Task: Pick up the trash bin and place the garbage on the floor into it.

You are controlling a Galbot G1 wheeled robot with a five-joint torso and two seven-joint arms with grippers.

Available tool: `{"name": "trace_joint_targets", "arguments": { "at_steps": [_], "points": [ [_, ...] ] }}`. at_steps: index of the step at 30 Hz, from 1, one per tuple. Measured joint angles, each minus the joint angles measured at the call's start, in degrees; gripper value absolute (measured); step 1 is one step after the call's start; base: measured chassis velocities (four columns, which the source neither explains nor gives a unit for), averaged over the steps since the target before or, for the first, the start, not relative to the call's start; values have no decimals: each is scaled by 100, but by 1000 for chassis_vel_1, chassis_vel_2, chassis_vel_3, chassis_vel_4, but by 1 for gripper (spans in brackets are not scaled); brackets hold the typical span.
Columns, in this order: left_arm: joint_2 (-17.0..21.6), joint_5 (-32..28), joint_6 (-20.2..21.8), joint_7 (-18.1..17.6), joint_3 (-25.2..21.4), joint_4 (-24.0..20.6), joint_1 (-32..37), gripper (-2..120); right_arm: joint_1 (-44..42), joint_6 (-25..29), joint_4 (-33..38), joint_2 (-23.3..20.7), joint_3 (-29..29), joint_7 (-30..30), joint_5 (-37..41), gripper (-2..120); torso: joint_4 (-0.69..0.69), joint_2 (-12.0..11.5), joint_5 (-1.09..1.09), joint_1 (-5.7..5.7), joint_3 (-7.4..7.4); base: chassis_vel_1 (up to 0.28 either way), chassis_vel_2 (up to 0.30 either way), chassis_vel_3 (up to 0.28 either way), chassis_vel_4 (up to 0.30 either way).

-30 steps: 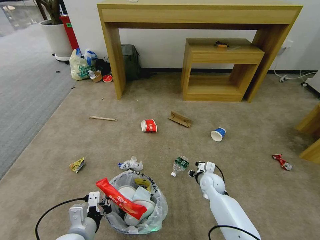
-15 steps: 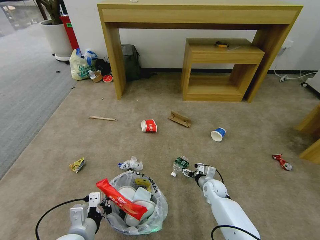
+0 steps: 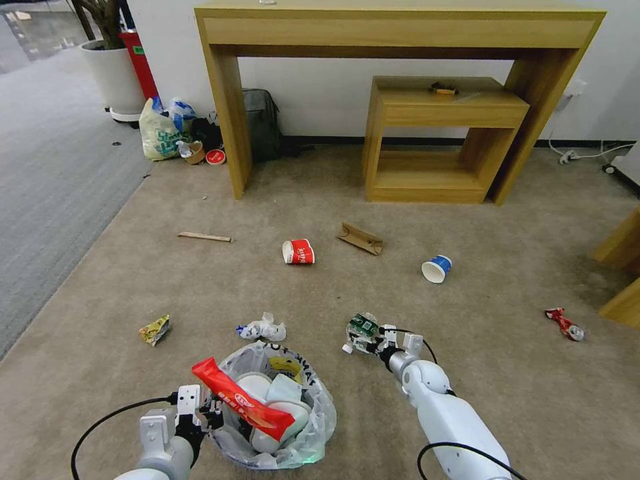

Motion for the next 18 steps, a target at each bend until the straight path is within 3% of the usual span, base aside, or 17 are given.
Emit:
{"name": "trace_joint_targets", "arguments": {
  "at_steps": [16,18],
  "points": [
    [-35,71,8,41,1,-30,37,0,277,-75,-355,157,20,53,186,100,0,0,-1,0,0,0,0,0,0],
    [-36,78,12,49,-7,-50,54,0,338,-55,-433,180,21,53,212,94,0,0,-1,0,0,0,0,0,0]
  ]
}}
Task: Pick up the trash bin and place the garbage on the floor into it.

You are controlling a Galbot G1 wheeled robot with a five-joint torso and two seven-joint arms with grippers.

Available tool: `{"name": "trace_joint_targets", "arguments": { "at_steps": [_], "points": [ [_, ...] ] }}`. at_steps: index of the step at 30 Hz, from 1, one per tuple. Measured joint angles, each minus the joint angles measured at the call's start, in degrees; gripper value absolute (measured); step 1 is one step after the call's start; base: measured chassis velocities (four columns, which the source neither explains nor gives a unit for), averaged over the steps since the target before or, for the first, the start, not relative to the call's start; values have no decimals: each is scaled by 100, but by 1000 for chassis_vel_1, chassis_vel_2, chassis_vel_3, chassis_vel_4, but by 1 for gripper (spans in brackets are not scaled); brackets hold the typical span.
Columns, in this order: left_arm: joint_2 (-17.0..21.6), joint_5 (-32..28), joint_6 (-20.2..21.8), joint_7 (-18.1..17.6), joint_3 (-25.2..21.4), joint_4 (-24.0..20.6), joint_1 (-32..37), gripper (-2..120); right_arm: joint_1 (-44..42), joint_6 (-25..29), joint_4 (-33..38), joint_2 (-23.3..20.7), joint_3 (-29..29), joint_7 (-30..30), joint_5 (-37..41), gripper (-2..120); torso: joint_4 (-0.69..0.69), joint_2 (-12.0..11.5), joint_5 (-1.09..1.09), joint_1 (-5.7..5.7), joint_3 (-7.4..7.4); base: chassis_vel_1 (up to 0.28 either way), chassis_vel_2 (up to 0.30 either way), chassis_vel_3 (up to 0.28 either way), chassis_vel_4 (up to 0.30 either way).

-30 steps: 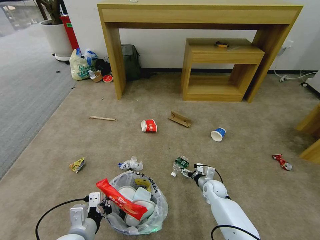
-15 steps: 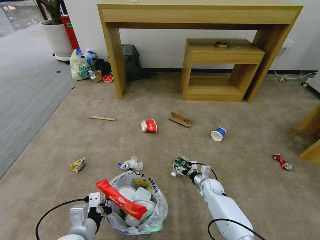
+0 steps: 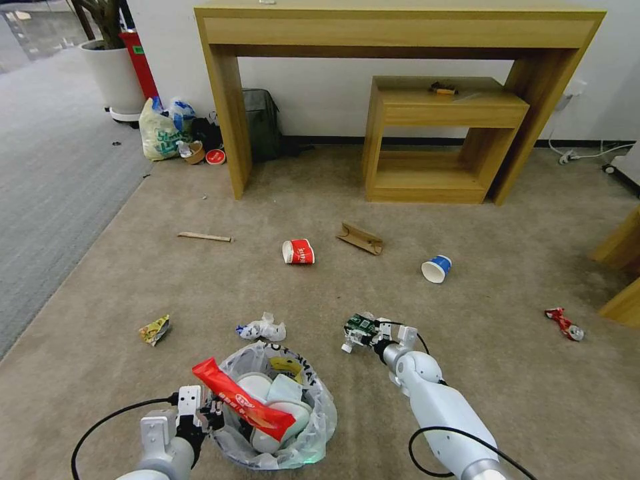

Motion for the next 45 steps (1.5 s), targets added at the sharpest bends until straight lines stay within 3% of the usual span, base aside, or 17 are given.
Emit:
{"name": "trace_joint_targets", "arguments": {
  "at_steps": [3,5,7,9,14,16,22,23,27,37,40,41,43,45],
  "points": [
    [-2,4,1,4,-3,-4,4,0,18,1,-20,1,1,6,19,88,-1,0,-1,0,0,0,0,0,0],
    [-29,37,1,12,2,-5,5,0,16,1,-31,5,1,31,35,75,0,0,0,0,0,0,0,0,0],
    [-34,47,0,14,6,-5,5,0,14,1,-31,6,1,35,38,73,0,0,0,0,0,0,0,0,0],
    [-56,74,-3,23,21,-5,3,0,3,-2,-31,21,1,55,46,62,-1,0,0,0,0,0,0,0,0],
    [-55,77,-4,30,19,-7,1,0,20,-11,-49,47,2,89,99,49,0,0,0,0,0,0,0,0,0],
    [-43,77,-3,33,9,-14,-3,0,44,-11,-85,57,3,120,136,37,0,0,0,0,0,0,0,0,0],
    [-40,76,-1,37,1,-16,-16,0,101,-11,-151,55,4,141,212,21,-1,0,0,0,0,0,0,0,0],
    [-43,76,-1,39,10,-18,-20,0,122,-11,-176,53,3,147,239,13,0,0,0,0,0,0,0,0,0],
    [-34,77,0,43,12,-23,-22,0,139,-3,-205,54,3,170,275,0,0,0,0,0,0,0,0,0,0],
    [-19,70,1,44,-2,-47,-20,0,-12,19,73,-22,8,250,292,0,0,0,1,0,0,0,0,0,0],
    [-24,51,0,40,-1,-59,-31,0,-258,83,492,-186,16,265,174,0,0,0,0,0,0,0,0,0,0],
    [-25,30,-1,31,-3,-68,-46,0,-395,112,770,-282,30,268,93,0,0,0,3,0,0,0,0,0,0],
    [-22,-9,12,16,-4,-69,-103,0,-761,17,1979,-560,98,243,1,0,-2,0,0,0,0,0,0,0,0],
    [-21,-12,22,10,5,-62,-122,0,-820,-47,2281,-593,138,231,-22,0,-1,0,1,0,0,0,0,0,0]
  ]
}}
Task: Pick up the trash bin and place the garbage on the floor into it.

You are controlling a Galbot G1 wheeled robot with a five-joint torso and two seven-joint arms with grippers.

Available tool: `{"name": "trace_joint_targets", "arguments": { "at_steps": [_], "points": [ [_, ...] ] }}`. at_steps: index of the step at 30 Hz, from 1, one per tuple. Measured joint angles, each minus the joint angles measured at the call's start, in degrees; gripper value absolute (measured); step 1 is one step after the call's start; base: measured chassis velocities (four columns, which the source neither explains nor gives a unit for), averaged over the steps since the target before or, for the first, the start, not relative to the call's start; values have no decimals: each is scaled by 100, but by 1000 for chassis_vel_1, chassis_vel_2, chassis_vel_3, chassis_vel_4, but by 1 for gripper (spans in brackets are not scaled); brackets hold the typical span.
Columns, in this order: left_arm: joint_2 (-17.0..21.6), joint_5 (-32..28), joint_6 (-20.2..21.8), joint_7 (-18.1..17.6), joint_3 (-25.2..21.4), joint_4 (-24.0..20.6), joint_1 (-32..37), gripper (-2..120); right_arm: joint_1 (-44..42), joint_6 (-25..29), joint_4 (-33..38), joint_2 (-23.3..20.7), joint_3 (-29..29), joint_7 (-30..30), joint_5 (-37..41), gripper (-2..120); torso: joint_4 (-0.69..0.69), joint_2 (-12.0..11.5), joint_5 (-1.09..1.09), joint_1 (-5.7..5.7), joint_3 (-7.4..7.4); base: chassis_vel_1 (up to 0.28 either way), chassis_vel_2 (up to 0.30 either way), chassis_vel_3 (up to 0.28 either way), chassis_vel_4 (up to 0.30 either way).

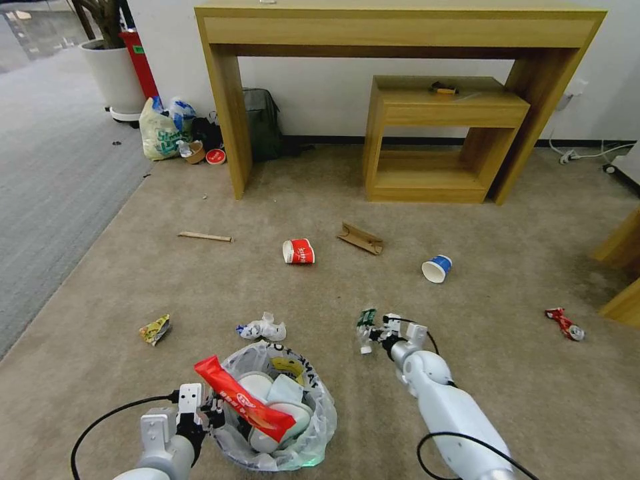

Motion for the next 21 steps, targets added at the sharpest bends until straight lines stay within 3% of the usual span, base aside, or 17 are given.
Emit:
{"name": "trace_joint_targets", "arguments": {
  "at_steps": [5,6,8,10,11,14,21],
  "points": [
    [-47,0,116,-69,53,20,-133,0,-253,-396,1543,-238,73,-94,73,0,1,0,1,0,0,0,0,0,0],
    [-60,-5,192,-116,61,18,-200,0,-333,-575,2205,-394,-1,-143,216,0,1,1,-2,0,-1,0,0,0,0],
    [-60,-6,209,-127,61,18,-217,0,-354,-618,2352,-435,-24,-159,249,0,1,1,-3,0,-1,0,0,0,0],
    [-49,-34,317,-186,51,18,-318,0,-506,-818,3294,-807,-243,-352,416,0,2,0,0,0,-1,0,0,0,0],
    [-49,-34,317,-186,51,18,-318,0,-506,-818,3294,-807,-243,-352,416,0,2,0,0,0,-1,0,0,0,0],
    [-6,-63,398,-215,35,41,-392,0,-713,-1017,4277,-1505,-539,-973,412,0,-1,1,0,0,0,0,0,0,0],
    [-37,-75,440,-238,61,101,-439,0,-838,-1237,5097,-2077,-1141,-1560,249,0,1,1,-1,0,-1,0,0,0,0]
  ]
}}
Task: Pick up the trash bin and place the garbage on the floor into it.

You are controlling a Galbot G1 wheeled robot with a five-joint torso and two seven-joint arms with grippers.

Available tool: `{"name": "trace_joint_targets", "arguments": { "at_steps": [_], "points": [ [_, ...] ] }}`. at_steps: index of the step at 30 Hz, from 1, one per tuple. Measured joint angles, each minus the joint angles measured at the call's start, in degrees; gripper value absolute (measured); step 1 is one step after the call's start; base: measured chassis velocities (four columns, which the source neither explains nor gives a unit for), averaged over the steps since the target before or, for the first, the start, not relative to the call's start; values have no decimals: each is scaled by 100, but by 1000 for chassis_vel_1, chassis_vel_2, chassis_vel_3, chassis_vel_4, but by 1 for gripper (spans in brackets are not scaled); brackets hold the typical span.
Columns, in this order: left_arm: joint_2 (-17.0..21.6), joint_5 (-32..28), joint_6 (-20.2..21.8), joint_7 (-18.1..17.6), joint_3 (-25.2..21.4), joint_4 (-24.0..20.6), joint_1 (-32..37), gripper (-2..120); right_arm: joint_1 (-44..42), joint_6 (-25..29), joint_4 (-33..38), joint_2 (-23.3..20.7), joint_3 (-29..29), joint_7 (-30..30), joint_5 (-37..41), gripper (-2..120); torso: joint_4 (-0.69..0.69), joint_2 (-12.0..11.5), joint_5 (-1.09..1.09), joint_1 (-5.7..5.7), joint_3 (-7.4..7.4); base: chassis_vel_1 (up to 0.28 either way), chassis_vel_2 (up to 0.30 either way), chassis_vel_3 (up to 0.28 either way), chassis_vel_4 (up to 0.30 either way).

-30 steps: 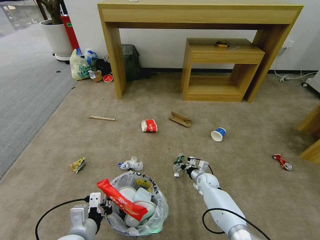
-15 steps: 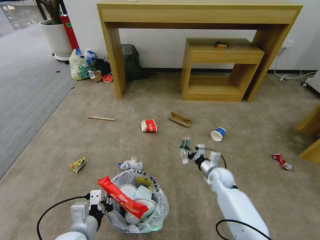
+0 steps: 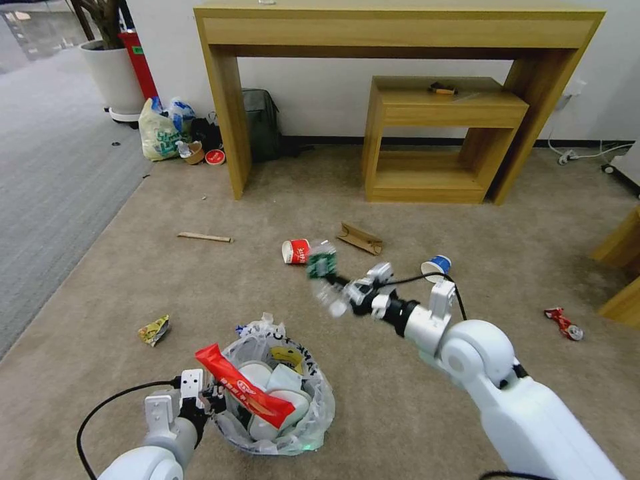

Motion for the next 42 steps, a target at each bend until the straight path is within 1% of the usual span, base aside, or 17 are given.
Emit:
{"name": "trace_joint_targets", "arguments": {
  "at_steps": [8,13,17,19,20,22,24,25,28,30,32,33,35,37,38,39,42],
  "points": [
    [-14,3,18,15,9,-39,14,0,331,89,-83,-335,-920,-279,-730,0,1,0,1,0,0,0,0,0,0],
    [-31,8,18,18,2,-86,37,0,355,171,-141,-498,-1205,-211,-977,0,0,0,1,0,0,0,0,0,0],
    [-77,46,18,19,38,-89,26,0,358,214,-194,-550,-1431,-83,-1125,10,0,0,1,0,0,0,0,0,0],
    [-103,74,18,21,66,-106,24,0,348,256,-289,-511,-1468,55,-1107,19,0,0,0,0,0,0,0,0,0],
    [-109,79,18,22,67,-117,24,0,336,258,-308,-493,-1445,85,-1063,25,0,0,1,0,0,0,0,0,0],
    [-110,82,18,23,67,-123,24,0,330,257,-316,-482,-1422,103,-1034,27,0,0,1,0,0,0,0,0,0],
    [-122,100,15,28,68,-134,37,0,305,254,-323,-464,-1320,142,-951,41,0,0,0,0,1,0,0,0,0],
    [-122,100,15,28,68,-134,37,0,305,254,-323,-464,-1320,142,-951,41,0,0,0,0,1,0,0,0,0],
    [-157,133,3,35,70,-170,76,0,237,264,-307,-413,-1111,366,-854,55,0,0,0,0,0,0,0,0,0],
    [-159,135,0,37,70,-174,82,0,228,264,-306,-404,-1081,404,-840,57,0,0,0,0,0,0,0,0,0],
    [-170,163,-28,67,41,-215,146,0,122,358,-348,-289,-797,939,-733,71,0,0,0,0,0,0,0,0,0],
    [-170,163,-28,67,41,-215,146,0,122,358,-348,-289,-797,939,-733,71,0,0,0,0,0,0,0,0,0],
    [-179,167,-63,83,2,-242,203,0,-14,446,-407,-140,-571,1568,-603,80,0,0,0,0,0,0,0,0,0],
    [-181,167,-74,85,-8,-249,223,0,-59,475,-423,-92,-500,1708,-582,83,0,0,0,0,1,0,0,0,0],
    [-182,166,-92,88,-28,-263,262,0,-191,549,-469,30,-345,2026,-569,90,0,0,0,0,0,0,0,0,0],
    [-184,162,-102,90,-39,-276,292,0,-314,632,-521,142,-174,2237,-588,93,0,0,0,0,1,0,0,0,0],
    [-185,157,-125,99,-55,-295,350,0,-581,822,-645,377,168,2425,-845,99,0,0,0,0,1,0,0,0,0]
  ]
}}
